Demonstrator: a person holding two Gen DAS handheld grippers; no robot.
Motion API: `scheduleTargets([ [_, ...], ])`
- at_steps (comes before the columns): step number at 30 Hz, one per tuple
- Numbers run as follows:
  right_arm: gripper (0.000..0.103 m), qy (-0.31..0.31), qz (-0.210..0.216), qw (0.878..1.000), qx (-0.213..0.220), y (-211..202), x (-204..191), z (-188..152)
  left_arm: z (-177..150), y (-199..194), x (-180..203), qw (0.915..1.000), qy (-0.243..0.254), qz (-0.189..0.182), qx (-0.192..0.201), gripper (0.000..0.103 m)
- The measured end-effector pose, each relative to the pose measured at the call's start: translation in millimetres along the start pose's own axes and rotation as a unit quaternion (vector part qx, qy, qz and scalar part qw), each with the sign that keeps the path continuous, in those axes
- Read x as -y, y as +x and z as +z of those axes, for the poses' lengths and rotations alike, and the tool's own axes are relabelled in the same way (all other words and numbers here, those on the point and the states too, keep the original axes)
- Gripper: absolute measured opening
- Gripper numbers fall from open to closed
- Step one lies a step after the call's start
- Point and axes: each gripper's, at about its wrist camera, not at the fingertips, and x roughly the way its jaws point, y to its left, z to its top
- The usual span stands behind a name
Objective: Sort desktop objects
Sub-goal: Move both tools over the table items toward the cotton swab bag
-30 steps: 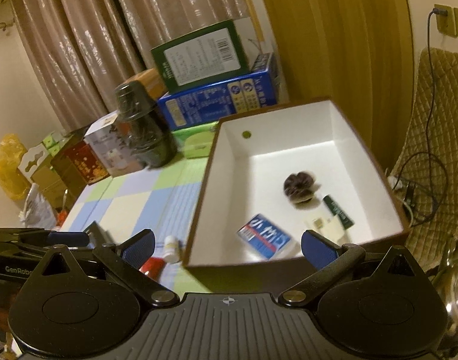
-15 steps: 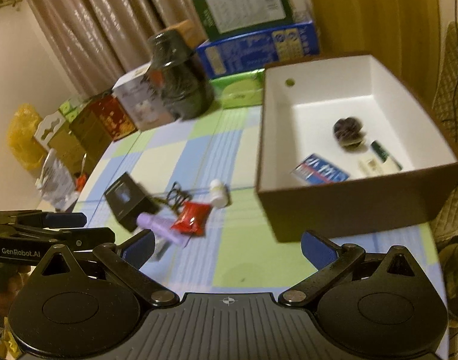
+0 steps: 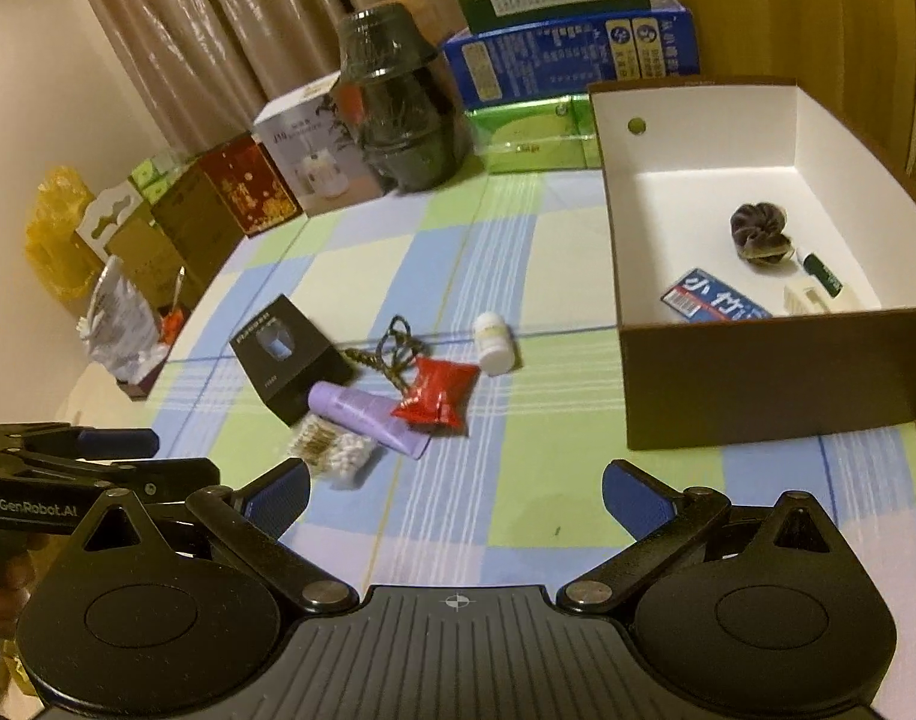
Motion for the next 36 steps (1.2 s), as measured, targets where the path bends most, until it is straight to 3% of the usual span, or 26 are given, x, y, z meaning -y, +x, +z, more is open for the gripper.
scheduleTargets([
  [22, 0.100, 0.000, -0.030, 1.000, -0.008, 58, 8, -4, 2, 70, -22, 0.9942, -0.083, 0.063, -0.029, 0.086],
  [26, 0.081, -0.003, -0.032, 0.999, -0.008, 67, 11, 0, 8, 88, -24, 0.9915, -0.099, 0.080, -0.028, 0.086],
  [36, 0.080, 0.012, -0.029, 0.999, -0.023, 82, 21, 3, 14, 134, -24, 0.9853, -0.113, 0.119, -0.048, 0.087],
])
